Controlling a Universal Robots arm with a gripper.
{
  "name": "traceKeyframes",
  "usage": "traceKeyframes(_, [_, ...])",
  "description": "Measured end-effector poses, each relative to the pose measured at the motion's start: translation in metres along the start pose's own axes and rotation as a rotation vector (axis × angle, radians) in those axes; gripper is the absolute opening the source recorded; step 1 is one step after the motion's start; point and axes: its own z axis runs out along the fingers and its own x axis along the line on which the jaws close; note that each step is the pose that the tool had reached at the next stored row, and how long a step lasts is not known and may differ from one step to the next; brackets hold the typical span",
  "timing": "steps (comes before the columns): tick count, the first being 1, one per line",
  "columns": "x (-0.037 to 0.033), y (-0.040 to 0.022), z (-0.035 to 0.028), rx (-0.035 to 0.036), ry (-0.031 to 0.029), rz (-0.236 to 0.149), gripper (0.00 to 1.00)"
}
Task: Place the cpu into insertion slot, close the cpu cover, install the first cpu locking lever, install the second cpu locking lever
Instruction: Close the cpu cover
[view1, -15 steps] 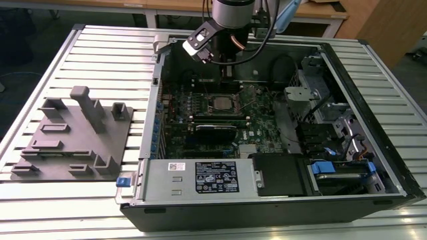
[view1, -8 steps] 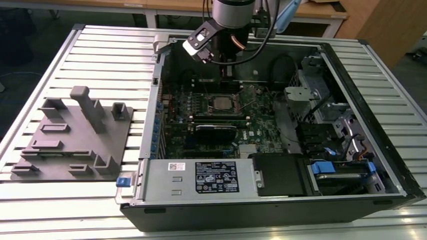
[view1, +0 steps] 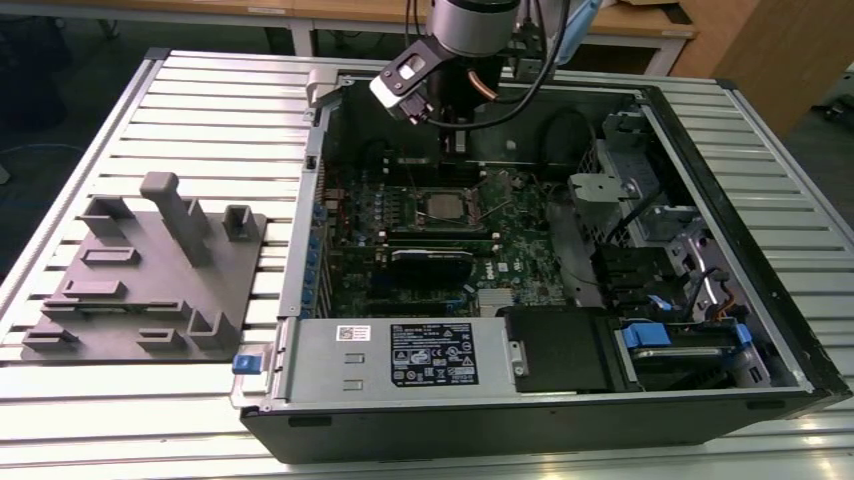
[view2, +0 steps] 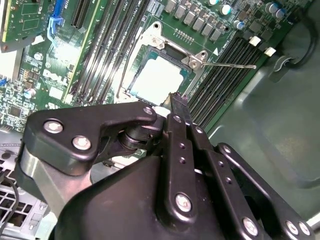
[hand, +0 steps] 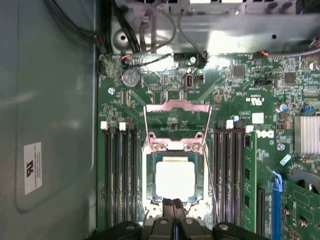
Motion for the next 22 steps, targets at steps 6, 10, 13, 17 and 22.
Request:
traceKeyframes(6, [0.0002, 0.0000, -0.0039, 0.0000, -0.0032, -0.002, 0.11])
traceKeyframes(10, [0.0002, 0.0000, -0.0046, 0.0005, -0.0040, -0.019, 0.11])
traceKeyframes(13, [0.0002, 0.0009, -0.0048, 0.0006, -0.0043, -0.020, 0.11])
traceKeyframes(17, [0.0002, 0.0016, -0.0048, 0.0007, -0.0043, -0.020, 0.11])
traceKeyframes(22, [0.0002, 0.0033, -0.0048, 0.0007, -0.0043, -0.020, 0.11])
